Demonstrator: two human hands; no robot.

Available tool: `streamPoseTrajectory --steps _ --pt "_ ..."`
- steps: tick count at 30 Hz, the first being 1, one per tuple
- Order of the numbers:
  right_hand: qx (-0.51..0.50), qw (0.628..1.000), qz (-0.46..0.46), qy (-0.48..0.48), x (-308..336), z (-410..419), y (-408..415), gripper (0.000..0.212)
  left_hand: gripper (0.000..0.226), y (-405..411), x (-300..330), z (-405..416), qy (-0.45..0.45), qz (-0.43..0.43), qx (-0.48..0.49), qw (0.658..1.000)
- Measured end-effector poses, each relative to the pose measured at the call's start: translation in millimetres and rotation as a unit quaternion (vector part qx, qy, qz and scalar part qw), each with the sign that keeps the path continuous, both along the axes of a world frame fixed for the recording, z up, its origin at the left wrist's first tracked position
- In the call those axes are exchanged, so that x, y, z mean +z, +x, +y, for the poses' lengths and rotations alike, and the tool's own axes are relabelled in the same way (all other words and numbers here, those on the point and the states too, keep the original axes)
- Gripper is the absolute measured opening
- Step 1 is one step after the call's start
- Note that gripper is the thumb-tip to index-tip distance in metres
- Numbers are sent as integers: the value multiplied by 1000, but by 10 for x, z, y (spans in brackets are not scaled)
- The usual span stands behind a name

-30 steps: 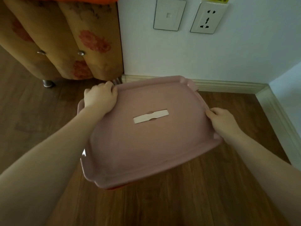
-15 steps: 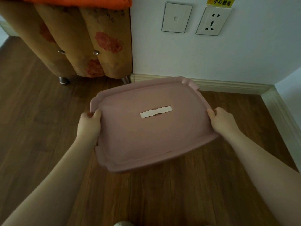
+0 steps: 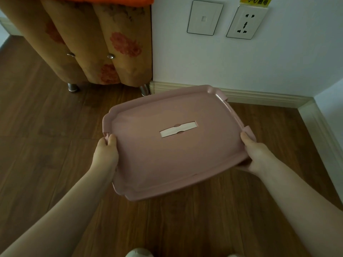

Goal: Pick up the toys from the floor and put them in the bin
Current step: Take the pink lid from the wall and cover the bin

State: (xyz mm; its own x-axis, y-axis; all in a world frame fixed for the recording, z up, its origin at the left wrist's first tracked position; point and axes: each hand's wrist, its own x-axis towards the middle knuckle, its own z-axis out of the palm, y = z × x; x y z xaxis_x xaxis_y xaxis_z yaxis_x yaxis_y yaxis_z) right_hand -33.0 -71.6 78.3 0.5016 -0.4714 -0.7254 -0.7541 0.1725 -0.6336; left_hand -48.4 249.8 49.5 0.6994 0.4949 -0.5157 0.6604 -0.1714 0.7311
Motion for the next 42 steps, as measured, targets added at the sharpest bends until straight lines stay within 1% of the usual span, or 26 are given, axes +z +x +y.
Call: streamPoseTrajectory --steps 1,2,3,4,6,8,10,12,15,18,20,21,24,25,26,29,31,34,37,39,42 --pt "0 1000 -1 8 0 -11 -17 54 53 -9 -13 7 -7 6 -1 1000" --pt "6 1000 -6 -7 -22 -29 -36 54 54 -22 -21 22 -12 10 -8 1000" --pt "27 998 -12 -51 -52 -52 -52 53 54 -29 -24 34 -22 16 -19 999" --pt "67 990 -19 -120 -81 -71 -62 52 55 -33 -26 49 -35 20 -30 999" --pt "151 955 -41 -251 -108 -103 -74 48 56 -25 -28 65 -62 25 -42 997" --pt "176 941 -58 -284 -134 -130 -67 46 56 -39 -37 70 -64 25 -48 996" --pt "180 944 -48 -272 -159 -167 -57 46 57 -60 -50 42 -50 12 -45 998" --pt "161 963 -30 -216 -169 -186 -33 44 58 -79 -60 16 -44 4 -32 999" --pt "138 979 -22 -149 -170 -201 -45 43 60 -100 -68 -9 -83 3 5 997" --pt "130 983 -26 -125 -173 -240 -53 43 62 -121 -61 -45 -116 5 28 993" --pt "131 985 -21 -107 -161 -249 -45 42 61 -129 -38 -65 -114 5 26 993" --pt "122 989 -26 -85 -156 -245 -26 41 60 -120 -29 -63 -109 1 26 994" --pt "72 994 -76 25 -128 -173 52 33 56 -73 11 -56 -89 -9 29 996" --pt "73 993 -87 33 -135 -149 65 33 56 -59 15 -50 -80 -8 29 996" --pt "82 992 -93 21 -151 -134 70 35 55 -47 7 -47 -71 -7 28 997" --pt "121 984 -99 -81 -216 -150 42 52 54 -46 16 -60 -65 -7 20 998" --pt "155 972 -116 -130 -203 -150 58 55 54 -20 33 -71 -71 -2 19 997" --pt "176 960 -139 -167 -166 -103 81 46 56 47 81 -58 -81 -10 13 997" --pt "180 963 -120 -159 -157 -118 86 43 61 53 100 -31 -79 -6 -1 997" --pt "191 965 -89 -155 -124 -155 93 43 60 22 101 -14 -56 -13 -26 998" --pt "219 954 -69 -194 -88 -172 108 41 55 -21 112 7 -12 -16 -56 998"
